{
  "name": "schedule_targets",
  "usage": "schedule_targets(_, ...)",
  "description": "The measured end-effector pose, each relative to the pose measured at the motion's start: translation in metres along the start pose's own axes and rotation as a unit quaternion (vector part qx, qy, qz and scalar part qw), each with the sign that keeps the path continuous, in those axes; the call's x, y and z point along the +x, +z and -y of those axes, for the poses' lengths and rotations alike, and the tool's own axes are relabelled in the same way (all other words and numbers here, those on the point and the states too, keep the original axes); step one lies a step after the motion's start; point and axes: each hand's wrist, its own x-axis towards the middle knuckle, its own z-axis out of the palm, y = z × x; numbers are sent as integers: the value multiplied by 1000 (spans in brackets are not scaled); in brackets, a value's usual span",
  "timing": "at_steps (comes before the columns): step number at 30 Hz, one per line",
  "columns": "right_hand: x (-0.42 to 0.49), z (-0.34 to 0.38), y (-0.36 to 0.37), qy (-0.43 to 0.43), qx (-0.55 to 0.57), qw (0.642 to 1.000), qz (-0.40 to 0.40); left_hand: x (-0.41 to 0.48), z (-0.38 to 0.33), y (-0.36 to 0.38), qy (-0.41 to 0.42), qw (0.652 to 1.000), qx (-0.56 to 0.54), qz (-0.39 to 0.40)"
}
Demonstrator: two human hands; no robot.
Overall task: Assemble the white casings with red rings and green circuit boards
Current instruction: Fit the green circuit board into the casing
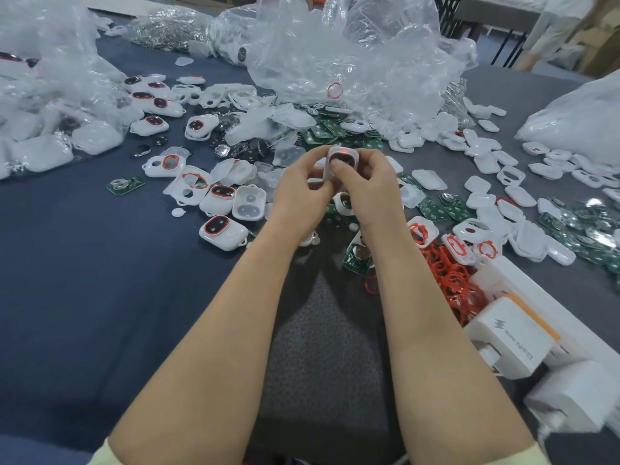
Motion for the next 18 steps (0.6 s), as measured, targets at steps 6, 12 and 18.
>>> schedule_targets(6,1,-1,1,-11,-7,1000,-15,0,-1,2,-6,1000,-8,7)
schedule_targets(12,3,-2,1,-16,15,1000,5,1,0,-2,-16,999,-26,-19)
schedule_targets(18,4,-3,-1,-12,26,1000,10,1,0,-1,-9,1000,-21,-15)
